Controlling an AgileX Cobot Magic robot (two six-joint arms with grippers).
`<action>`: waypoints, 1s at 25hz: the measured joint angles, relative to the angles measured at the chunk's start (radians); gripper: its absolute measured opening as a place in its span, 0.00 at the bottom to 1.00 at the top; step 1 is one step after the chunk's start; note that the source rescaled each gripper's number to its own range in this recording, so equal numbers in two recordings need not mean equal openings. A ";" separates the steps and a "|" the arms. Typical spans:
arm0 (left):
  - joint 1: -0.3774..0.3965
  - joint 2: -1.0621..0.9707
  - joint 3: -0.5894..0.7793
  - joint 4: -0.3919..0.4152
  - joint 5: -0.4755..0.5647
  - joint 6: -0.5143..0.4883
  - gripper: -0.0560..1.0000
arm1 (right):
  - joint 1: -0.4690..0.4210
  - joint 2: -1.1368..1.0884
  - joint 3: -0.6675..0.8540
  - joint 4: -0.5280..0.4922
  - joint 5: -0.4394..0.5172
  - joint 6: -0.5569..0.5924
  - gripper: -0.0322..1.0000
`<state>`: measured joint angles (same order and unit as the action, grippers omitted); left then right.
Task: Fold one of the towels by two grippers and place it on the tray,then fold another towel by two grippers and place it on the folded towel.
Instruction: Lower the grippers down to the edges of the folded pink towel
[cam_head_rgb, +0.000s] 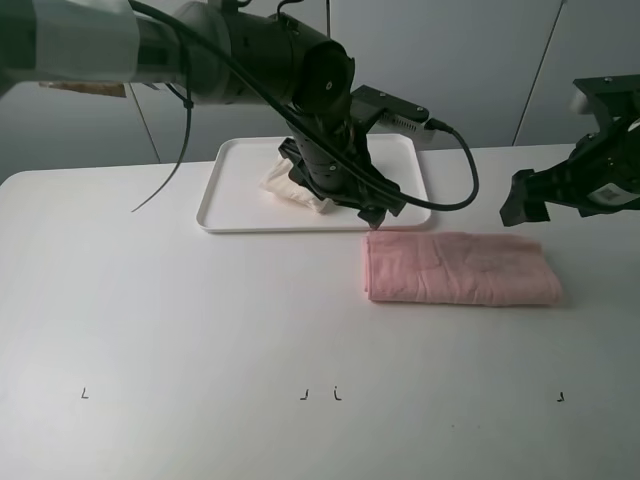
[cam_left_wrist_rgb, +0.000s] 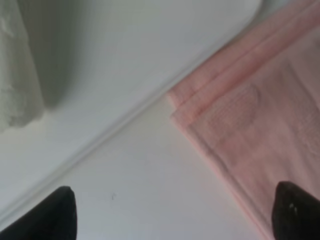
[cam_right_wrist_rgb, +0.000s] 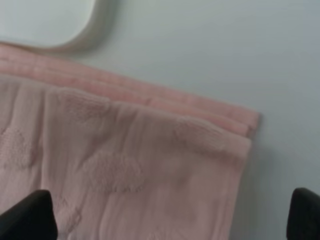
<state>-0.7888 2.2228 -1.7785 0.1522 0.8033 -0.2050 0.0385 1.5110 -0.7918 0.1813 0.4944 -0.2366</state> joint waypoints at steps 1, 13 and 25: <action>0.000 0.017 -0.017 -0.012 0.019 -0.020 1.00 | -0.002 0.000 -0.023 -0.045 0.042 0.036 1.00; 0.000 0.103 -0.100 -0.122 0.124 -0.082 1.00 | -0.006 0.086 -0.107 -0.198 0.277 0.195 1.00; 0.000 0.258 -0.296 -0.098 0.279 -0.158 1.00 | -0.006 0.213 -0.175 -0.191 0.314 0.195 1.00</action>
<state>-0.7888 2.4803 -2.0743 0.0538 1.0822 -0.3631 0.0329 1.7239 -0.9667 -0.0092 0.8086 -0.0419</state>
